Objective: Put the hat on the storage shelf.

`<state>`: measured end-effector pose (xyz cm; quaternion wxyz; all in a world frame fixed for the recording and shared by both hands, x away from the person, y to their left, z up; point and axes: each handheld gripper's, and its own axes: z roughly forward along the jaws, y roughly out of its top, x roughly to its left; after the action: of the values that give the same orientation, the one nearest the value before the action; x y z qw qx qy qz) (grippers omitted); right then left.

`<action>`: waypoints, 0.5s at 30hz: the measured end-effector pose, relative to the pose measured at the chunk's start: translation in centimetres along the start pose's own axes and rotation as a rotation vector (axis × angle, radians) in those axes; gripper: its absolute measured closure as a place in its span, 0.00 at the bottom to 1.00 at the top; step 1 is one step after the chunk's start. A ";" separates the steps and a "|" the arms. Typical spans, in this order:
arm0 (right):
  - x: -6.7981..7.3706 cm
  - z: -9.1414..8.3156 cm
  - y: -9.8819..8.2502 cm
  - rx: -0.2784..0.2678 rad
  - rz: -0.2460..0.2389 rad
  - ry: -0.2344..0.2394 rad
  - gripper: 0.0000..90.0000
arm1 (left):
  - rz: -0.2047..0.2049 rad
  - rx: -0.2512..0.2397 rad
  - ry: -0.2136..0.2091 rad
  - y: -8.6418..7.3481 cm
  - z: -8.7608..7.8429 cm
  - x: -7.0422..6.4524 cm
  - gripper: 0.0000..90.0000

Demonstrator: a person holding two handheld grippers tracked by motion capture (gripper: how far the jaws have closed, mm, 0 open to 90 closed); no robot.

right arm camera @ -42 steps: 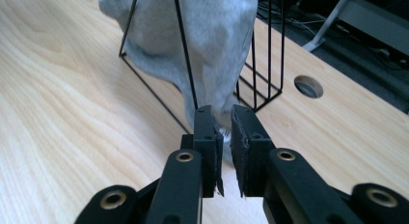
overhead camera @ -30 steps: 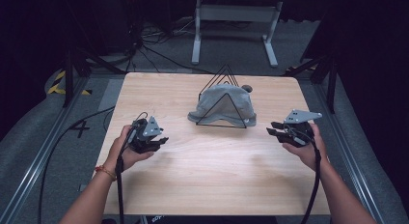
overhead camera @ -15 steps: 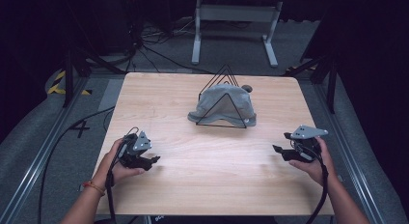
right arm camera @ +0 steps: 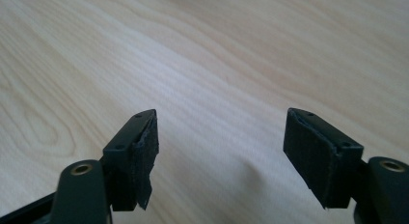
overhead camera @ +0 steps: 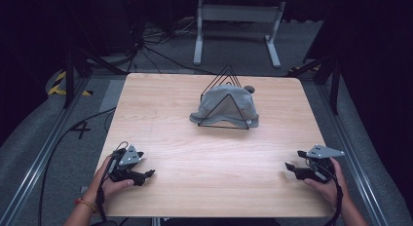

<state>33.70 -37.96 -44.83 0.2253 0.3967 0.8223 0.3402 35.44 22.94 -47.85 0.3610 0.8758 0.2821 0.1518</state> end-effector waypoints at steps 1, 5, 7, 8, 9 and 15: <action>-0.1 0.0 -0.3 0.004 0.002 0.005 0.31 | -0.018 -0.014 -0.007 -0.2 0.0 0.0 0.24; -0.4 -0.4 -1.9 0.002 0.040 0.012 0.29 | -0.073 -0.007 -0.024 -0.5 -0.1 0.0 0.23; -0.5 -0.4 -2.6 0.005 0.056 0.010 0.27 | -0.080 -0.004 -0.022 -0.6 -0.1 0.1 0.22; -0.6 -0.5 -3.1 -0.004 0.078 0.022 0.25 | -0.082 -0.001 -0.018 -0.6 -0.1 0.1 0.21; -0.6 -0.7 -3.2 0.000 0.079 0.021 0.25 | -0.091 0.001 -0.016 -0.6 -0.1 0.1 0.20; -0.6 -0.8 -3.3 0.001 0.085 0.013 0.23 | -0.093 0.004 -0.006 -0.6 -0.1 0.1 0.17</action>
<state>31.87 -40.25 -46.72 0.2052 0.4292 0.8063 0.3516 35.28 23.38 -48.20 0.3664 0.8630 0.3217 0.1318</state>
